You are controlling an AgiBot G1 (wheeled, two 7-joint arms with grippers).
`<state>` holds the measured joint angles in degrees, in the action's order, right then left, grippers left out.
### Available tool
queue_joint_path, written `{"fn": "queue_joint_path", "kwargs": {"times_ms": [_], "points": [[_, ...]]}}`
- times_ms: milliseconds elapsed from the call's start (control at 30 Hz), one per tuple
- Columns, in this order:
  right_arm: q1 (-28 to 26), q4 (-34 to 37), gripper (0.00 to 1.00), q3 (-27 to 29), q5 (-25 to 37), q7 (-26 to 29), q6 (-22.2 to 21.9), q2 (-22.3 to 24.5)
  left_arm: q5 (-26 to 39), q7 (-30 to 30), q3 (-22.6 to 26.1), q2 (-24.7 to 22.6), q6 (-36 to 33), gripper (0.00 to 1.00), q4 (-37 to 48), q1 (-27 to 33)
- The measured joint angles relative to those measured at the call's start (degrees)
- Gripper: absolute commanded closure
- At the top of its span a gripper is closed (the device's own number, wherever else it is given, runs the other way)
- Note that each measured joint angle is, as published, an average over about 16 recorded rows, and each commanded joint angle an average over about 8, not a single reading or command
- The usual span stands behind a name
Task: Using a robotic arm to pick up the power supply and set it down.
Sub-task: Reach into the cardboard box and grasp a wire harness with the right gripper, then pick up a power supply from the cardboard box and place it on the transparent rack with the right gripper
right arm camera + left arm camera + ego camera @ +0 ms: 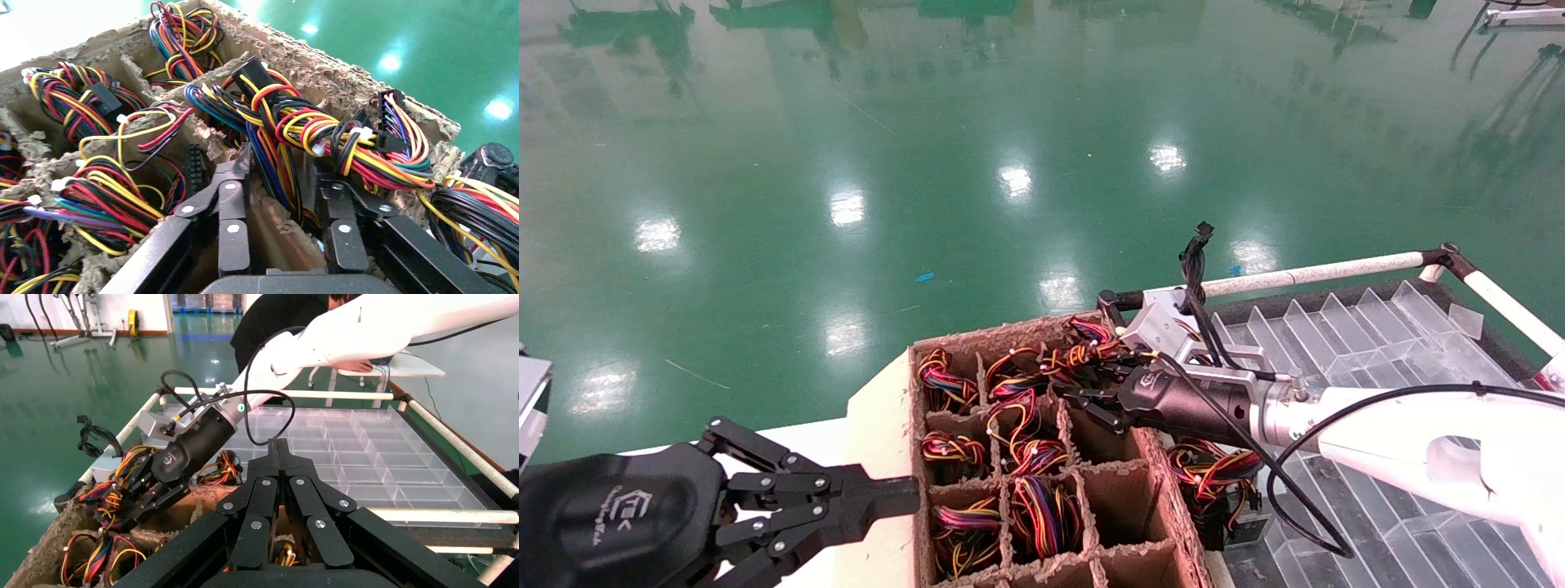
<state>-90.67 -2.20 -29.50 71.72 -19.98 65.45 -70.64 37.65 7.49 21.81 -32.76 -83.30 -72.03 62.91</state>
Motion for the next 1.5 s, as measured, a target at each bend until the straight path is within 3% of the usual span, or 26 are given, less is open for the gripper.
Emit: {"fn": "queue_joint_path", "kwargs": {"times_ms": [133,233,433,533,1067,1500], "points": [[0.2,0.4,1.0,0.3,-0.4,-0.7,-0.3,-0.1,0.0,0.0,0.0,0.0,0.0,0.93,0.0,0.0],[0.4,0.7,1.0,0.6,-0.9,-1.1,-0.2,0.0,0.0,0.0,0.0,0.0,0.0,0.82,0.0,0.0],[0.7,1.2,1.0,1.5,-2.1,-1.5,0.7,0.5,0.0,0.0,0.0,0.0,0.0,0.21,0.0,0.0],[0.8,1.4,1.0,2.0,-2.8,-1.5,1.5,0.9,0.0,0.0,0.0,0.0,0.0,0.01,0.0,0.0],[0.5,1.2,1.0,6.1,-8.7,-0.5,10.0,4.5,0.0,0.0,0.0,0.0,0.0,0.0,0.0,0.0],[-4.0,-0.9,1.0,9.7,-14.1,1.0,19.9,10.8,0.0,0.0,0.0,0.0,0.0,0.0,0.0,0.0]]}}
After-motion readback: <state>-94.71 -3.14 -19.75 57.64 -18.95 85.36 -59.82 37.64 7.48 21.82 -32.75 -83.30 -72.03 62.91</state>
